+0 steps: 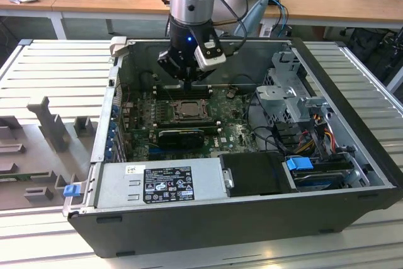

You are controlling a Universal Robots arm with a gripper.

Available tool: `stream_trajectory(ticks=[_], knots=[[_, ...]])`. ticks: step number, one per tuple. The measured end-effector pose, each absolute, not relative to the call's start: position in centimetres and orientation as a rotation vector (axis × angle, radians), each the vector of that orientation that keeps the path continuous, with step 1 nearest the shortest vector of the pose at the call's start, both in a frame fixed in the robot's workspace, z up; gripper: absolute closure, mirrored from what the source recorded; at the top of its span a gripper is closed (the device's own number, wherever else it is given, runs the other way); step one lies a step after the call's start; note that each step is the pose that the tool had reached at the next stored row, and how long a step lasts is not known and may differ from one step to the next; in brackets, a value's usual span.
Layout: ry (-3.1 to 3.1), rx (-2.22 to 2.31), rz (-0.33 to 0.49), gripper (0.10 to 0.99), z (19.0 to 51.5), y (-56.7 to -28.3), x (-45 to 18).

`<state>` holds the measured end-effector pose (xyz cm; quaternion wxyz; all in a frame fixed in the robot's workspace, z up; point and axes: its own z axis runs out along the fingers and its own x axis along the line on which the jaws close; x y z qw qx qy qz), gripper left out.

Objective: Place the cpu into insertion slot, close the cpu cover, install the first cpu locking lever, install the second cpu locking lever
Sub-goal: 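Install the first cpu locking lever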

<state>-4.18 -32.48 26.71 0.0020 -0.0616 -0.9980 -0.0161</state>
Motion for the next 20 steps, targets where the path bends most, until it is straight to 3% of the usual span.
stream_trajectory(ticks=[7, 20], knots=[[-3.138, 0.048, -0.05, 0.98, 26.3, -32.5, -4.2], [-3.139, 0.055, -0.052, 0.98, 26.2, -31.9, -9.3]])
